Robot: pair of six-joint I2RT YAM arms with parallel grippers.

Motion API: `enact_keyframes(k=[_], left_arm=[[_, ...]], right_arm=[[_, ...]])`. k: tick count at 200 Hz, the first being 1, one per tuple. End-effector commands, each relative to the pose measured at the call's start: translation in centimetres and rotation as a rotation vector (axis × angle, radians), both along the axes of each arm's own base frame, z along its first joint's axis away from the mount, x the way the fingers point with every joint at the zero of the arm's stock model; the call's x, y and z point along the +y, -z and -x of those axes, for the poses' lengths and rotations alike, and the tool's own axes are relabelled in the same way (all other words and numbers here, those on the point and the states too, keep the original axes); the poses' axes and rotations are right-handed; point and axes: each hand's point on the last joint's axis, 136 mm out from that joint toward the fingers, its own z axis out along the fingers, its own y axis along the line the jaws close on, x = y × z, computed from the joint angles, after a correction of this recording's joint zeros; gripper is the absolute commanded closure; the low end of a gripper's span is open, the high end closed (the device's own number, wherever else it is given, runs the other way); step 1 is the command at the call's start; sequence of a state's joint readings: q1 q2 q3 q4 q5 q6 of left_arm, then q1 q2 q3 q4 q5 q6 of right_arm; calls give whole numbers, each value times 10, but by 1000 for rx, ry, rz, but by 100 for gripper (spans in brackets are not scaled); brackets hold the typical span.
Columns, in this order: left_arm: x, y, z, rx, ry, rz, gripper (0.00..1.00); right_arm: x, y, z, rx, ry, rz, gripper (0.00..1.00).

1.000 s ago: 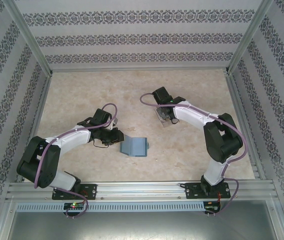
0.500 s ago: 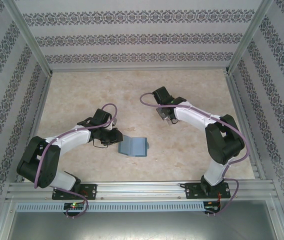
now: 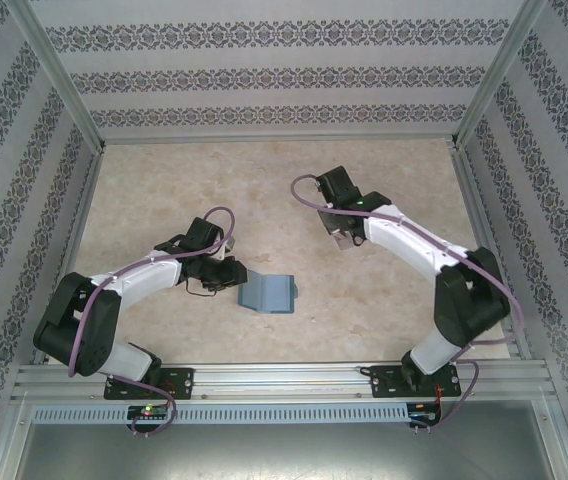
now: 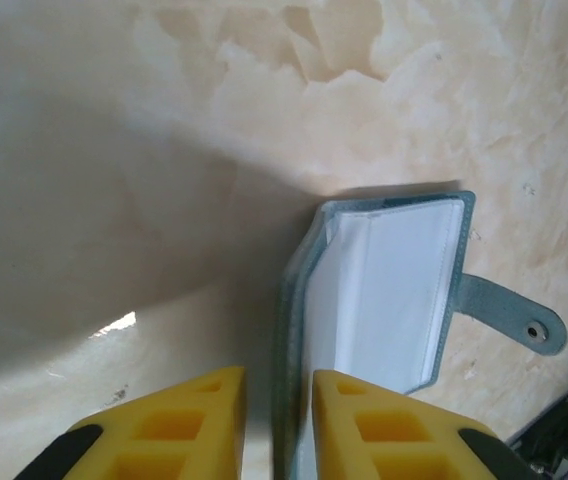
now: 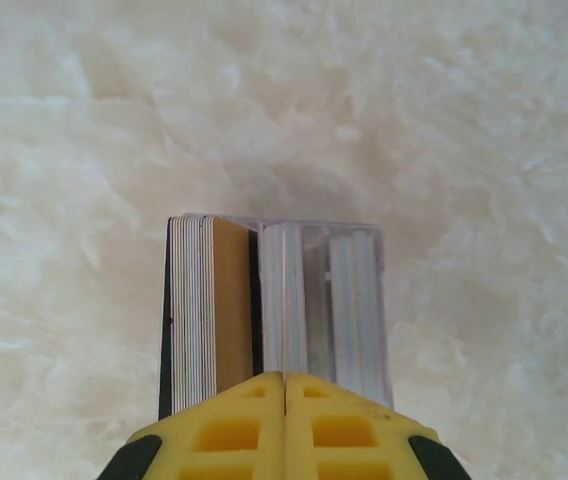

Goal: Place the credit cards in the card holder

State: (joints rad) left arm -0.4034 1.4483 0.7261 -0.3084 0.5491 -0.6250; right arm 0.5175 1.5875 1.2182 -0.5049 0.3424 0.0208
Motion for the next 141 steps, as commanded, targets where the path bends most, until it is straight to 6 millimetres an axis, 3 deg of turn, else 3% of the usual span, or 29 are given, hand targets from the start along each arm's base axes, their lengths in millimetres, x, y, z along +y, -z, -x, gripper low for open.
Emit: enact_keyframes(k=[1, 8, 21, 58, 71, 91, 116, 141], left_arm=[[-4, -7, 7, 25, 33, 48, 57], [-2, -8, 10, 28, 28, 48, 50], [2, -10, 13, 17, 19, 33, 47], [16, -7, 18, 49, 3, -32, 49], [15, -5, 20, 61, 8, -27, 53], [16, 0, 24, 84, 30, -42, 69], [17, 8, 27, 108, 38, -48, 83], [16, 16, 28, 131, 37, -50, 88]], right_arm=[[-12, -28, 19, -58, 60, -70, 100], [-11, -34, 27, -59, 55, -112, 100], [-1, -36, 47, -18, 32, -233, 100], [80, -25, 119, 277, -111, -811, 100], [98, -18, 137, 368, -131, -908, 100], [117, 0, 155, 494, -119, -993, 100], [138, 22, 169, 611, -108, -1079, 100], [150, 43, 174, 674, -71, -1103, 100]])
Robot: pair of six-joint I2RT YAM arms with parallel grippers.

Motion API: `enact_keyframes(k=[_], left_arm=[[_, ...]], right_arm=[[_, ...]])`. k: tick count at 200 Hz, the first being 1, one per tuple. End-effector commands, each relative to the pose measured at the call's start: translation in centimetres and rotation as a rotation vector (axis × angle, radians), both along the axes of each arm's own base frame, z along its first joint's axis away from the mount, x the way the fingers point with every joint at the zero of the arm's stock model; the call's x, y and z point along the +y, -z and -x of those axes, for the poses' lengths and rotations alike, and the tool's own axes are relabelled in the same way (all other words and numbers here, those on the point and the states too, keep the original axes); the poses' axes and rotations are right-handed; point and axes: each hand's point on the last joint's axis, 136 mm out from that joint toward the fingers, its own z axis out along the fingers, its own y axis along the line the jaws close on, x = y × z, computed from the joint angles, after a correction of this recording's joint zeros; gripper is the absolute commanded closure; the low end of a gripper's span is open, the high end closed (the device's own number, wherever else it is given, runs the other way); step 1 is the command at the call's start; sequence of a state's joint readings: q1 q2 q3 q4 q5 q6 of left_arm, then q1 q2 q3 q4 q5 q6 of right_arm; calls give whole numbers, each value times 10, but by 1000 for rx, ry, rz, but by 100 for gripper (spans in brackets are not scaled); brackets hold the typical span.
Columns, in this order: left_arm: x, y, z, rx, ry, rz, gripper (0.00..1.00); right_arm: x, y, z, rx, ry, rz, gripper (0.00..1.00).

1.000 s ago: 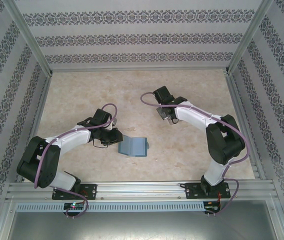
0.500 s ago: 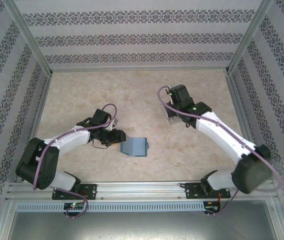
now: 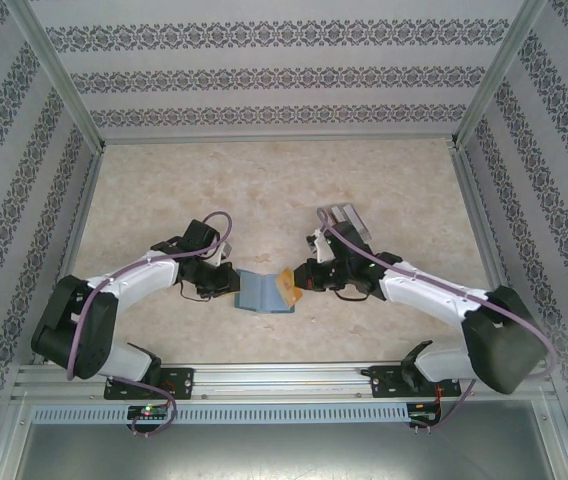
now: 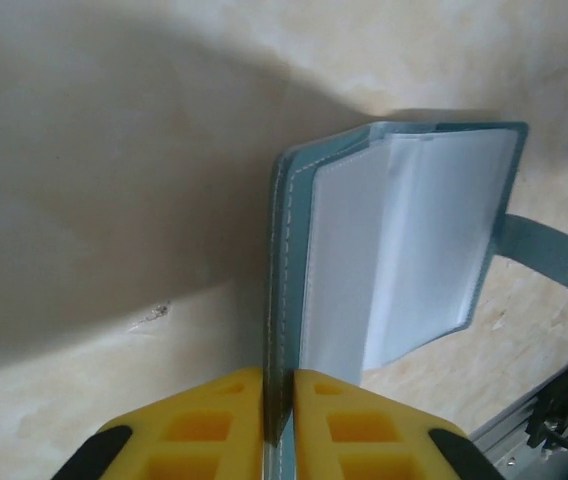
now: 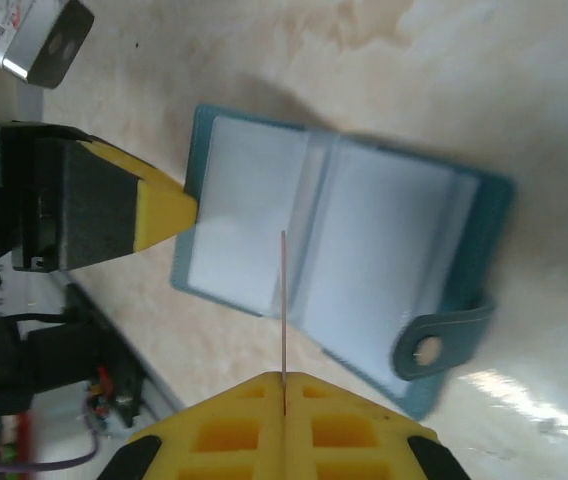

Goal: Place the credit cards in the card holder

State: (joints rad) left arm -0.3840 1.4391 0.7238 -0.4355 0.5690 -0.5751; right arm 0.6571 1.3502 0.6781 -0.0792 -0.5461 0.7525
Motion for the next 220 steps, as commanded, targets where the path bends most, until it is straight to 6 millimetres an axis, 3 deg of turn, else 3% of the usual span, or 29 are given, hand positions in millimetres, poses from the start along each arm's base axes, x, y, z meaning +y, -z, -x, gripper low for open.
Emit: enact_keyframes(k=[1, 83, 190, 220], left_arm=[[4, 9, 5, 42, 7, -16, 88], [5, 29, 6, 84, -12, -29, 91], [5, 40, 10, 109, -32, -27, 94], [6, 38, 9, 99, -35, -31, 94]], right_arm=[[25, -6, 4, 80, 1, -141, 100], [19, 47, -3, 162, 47, -93, 100], [32, 54, -7, 177, 37, -173, 100], [28, 67, -8, 185, 60, -140, 100]])
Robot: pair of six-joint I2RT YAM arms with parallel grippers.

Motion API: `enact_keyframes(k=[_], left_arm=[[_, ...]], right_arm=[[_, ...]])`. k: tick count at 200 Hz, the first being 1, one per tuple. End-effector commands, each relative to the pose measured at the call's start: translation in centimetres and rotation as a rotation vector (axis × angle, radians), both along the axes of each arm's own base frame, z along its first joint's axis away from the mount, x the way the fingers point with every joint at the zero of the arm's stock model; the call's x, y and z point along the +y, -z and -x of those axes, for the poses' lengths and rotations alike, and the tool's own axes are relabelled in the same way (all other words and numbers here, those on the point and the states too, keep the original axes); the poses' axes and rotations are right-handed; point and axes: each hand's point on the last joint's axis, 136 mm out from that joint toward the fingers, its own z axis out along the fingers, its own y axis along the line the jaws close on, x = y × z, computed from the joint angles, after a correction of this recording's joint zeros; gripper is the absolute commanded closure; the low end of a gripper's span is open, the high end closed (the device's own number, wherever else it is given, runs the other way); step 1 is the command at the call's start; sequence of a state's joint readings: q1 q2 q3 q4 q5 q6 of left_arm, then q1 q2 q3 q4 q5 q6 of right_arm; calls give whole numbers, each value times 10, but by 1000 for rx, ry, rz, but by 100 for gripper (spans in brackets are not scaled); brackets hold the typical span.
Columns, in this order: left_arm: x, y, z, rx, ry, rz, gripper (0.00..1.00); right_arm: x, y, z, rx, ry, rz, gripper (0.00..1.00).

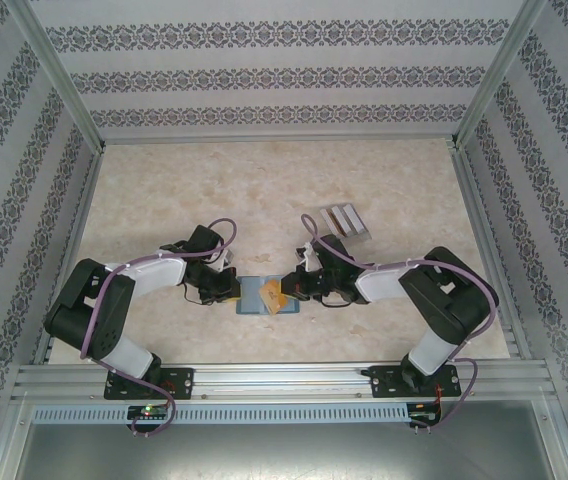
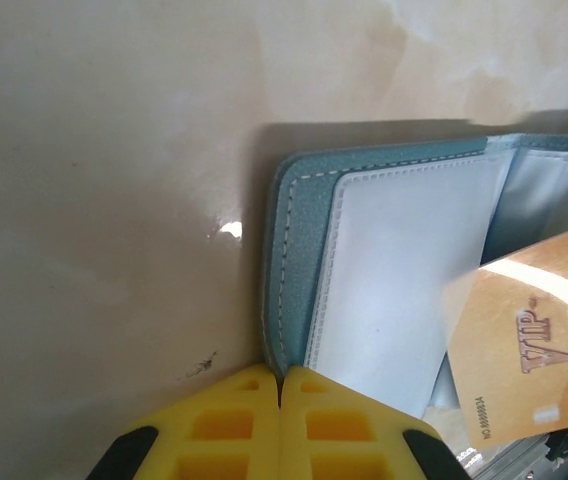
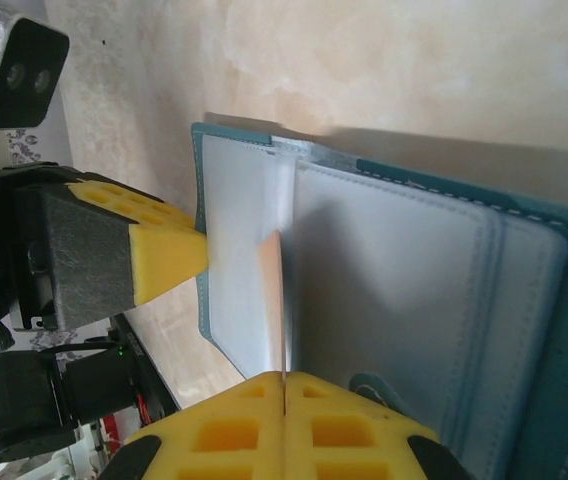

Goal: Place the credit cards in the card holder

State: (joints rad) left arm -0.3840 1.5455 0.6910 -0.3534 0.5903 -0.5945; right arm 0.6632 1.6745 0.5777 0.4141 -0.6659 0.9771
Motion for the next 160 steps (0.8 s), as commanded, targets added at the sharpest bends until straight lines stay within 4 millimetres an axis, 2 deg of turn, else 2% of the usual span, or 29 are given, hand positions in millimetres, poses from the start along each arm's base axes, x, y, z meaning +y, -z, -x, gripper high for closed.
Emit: enact_keyframes(k=[1, 46, 74, 93, 136, 160], left_arm=[[8, 8, 5, 28, -25, -30, 94], [6, 7, 6, 29, -29, -15, 95], [4, 2, 6, 19, -46, 11, 95], [4, 0, 7, 20, -43, 10, 95], [4, 0, 7, 19, -51, 16, 95], [3, 4, 8, 21, -62, 22, 95]], right_arm=[[-1, 6, -1, 8, 18, -5, 100], [-9, 7, -9, -42, 125, 59, 95], [-11, 1, -10, -88, 166, 85, 95], [-14, 6, -10, -92, 196, 107, 96], [-2, 14, -11, -78, 226, 96, 97], [5, 11, -11, -77, 216, 73, 97]])
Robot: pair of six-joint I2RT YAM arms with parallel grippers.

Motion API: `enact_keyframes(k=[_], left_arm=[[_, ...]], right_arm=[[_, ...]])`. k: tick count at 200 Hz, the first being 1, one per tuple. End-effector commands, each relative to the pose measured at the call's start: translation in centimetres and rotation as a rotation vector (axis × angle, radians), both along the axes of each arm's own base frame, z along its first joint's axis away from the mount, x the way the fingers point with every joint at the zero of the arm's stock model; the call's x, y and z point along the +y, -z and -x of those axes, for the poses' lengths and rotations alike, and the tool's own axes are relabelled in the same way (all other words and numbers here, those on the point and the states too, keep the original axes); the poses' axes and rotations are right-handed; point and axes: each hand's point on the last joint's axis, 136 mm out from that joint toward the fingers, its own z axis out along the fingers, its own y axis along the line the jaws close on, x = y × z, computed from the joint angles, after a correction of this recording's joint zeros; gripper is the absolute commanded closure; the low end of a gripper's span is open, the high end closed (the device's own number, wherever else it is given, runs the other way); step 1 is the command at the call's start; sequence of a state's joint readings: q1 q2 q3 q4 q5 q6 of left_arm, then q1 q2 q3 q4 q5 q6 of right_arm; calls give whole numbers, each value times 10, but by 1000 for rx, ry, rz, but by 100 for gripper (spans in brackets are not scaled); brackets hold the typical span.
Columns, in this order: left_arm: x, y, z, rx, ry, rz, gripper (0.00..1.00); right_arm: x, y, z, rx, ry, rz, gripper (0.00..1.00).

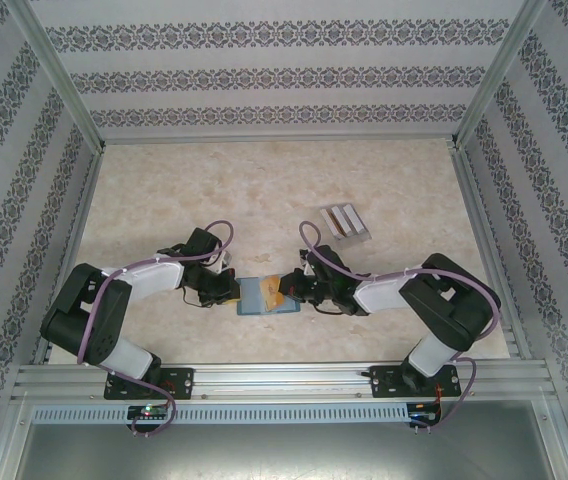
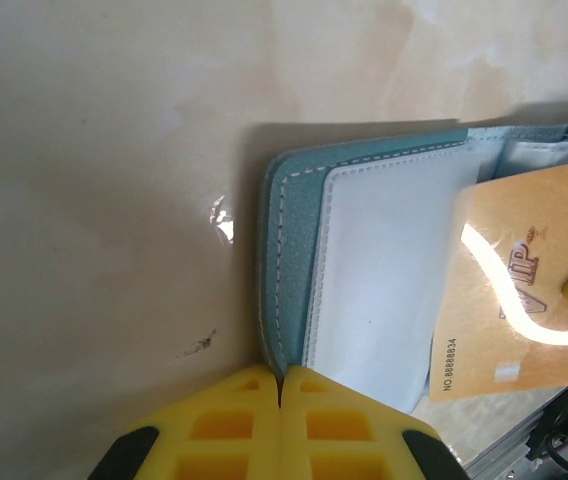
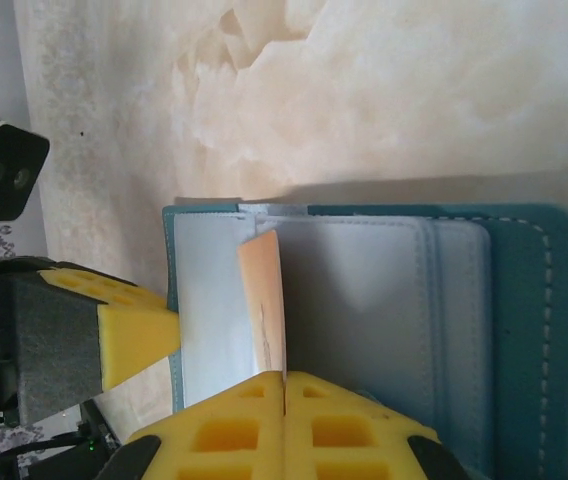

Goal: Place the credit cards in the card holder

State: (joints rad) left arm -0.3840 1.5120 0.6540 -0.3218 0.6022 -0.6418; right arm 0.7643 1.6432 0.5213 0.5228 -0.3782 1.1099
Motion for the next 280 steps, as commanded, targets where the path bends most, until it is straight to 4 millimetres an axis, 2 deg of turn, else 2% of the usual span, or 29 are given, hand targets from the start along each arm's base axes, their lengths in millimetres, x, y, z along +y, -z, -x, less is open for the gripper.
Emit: enact_keyframes(k=[1, 79, 102, 159, 206, 229, 280], left_arm=[[4, 6, 4, 17, -27, -1, 95], [0, 10, 4, 33, -38, 25, 95], [0, 10, 5, 35, -32, 21, 95], [0, 11, 5, 44, -26, 19, 96], [0, 11, 6, 46, -33, 20, 96], [0, 11, 5, 39, -50, 29, 96], [-1, 13, 3, 40, -61, 33, 97]], right_arm=[[3, 5, -1, 3, 27, 4, 97], [6, 10, 8, -9, 35, 50, 85], [2, 12, 7, -29, 31, 83, 86], [-4, 14, 2, -60, 71, 107, 100], [-7, 4, 0, -117, 105, 117, 99], [0, -2, 4, -132, 95, 106, 96], [-1, 3, 14, -103, 84, 130, 92]])
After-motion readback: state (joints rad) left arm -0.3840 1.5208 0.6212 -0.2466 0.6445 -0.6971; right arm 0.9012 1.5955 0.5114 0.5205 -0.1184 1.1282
